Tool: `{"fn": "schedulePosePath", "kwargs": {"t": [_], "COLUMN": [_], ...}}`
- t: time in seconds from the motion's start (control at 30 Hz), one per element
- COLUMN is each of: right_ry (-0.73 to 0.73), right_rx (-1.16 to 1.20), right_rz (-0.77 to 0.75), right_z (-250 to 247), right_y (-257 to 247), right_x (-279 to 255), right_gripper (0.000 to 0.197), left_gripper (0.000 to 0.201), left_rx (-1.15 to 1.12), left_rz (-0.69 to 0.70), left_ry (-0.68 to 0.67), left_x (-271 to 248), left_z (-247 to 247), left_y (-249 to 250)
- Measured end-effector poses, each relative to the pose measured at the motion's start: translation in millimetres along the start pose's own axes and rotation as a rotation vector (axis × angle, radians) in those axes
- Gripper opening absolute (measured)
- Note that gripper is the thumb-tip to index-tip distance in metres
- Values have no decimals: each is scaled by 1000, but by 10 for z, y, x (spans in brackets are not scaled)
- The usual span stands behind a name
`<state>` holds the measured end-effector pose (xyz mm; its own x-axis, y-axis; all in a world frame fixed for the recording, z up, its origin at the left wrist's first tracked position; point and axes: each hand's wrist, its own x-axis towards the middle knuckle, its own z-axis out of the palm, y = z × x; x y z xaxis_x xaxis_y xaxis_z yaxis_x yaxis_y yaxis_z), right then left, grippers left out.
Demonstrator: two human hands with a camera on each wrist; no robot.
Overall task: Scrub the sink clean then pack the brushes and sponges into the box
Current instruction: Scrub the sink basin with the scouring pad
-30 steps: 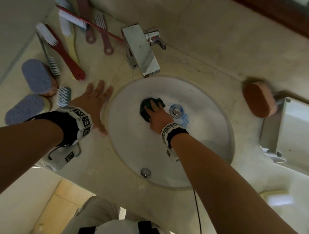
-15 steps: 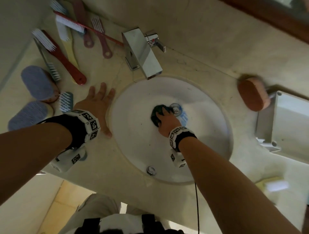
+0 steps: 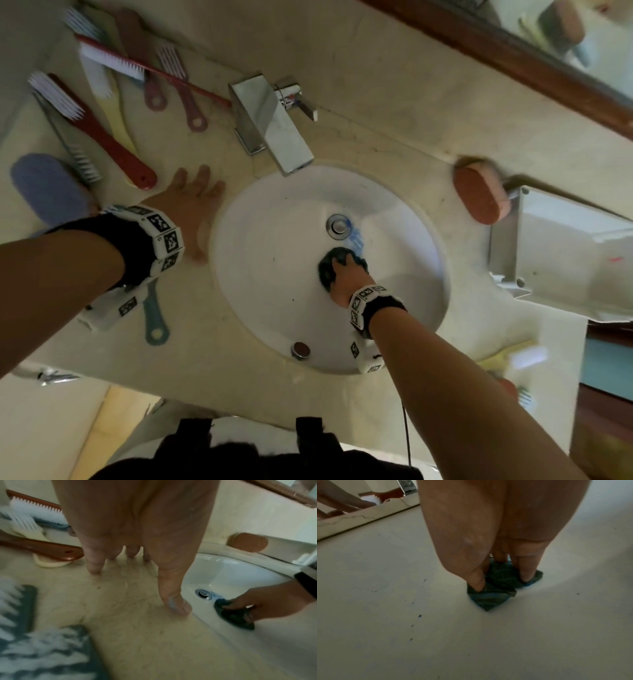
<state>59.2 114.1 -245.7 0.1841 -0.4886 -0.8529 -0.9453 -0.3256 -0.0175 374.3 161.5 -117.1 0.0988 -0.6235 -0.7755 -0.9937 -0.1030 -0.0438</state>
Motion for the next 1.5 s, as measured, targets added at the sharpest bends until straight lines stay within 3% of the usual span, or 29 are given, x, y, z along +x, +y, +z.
{"fn": "schedulePosePath", "kwargs": {"t": [0.13,0.27,0.47,0.83,1.03,1.2,1.5], "right_ry": [113,120,139,-13,47,197,147], "right_rx": [91,83,165,-4,73,377,302], "right_rz": [65,131,128,-24,81,169,240], "right_z": [-87,-326,-507,-163,-92,-416,-686], "right_y": [118,190,-32,168,307,138,-415], "right_x": [173,227,308,16,-39,257,462], "right_gripper": [64,74,73,77,88,94,91], "left_gripper": [144,144,147,149,148,149,148], "left_rx": [-4,12,-3,-18,-14,-29,-13], "left_rz": [-2,0,-8,-12,-5,-3,-11], "left_ry": [-10,-17,-8,17,12,-6,-15], "left_x": [18,40,60,34,21,42,44], "left_z": [22,22,19,-26,-37,-26,-54], "left_y": [-30,-28,-36,-20,-28,-46,-12]}}
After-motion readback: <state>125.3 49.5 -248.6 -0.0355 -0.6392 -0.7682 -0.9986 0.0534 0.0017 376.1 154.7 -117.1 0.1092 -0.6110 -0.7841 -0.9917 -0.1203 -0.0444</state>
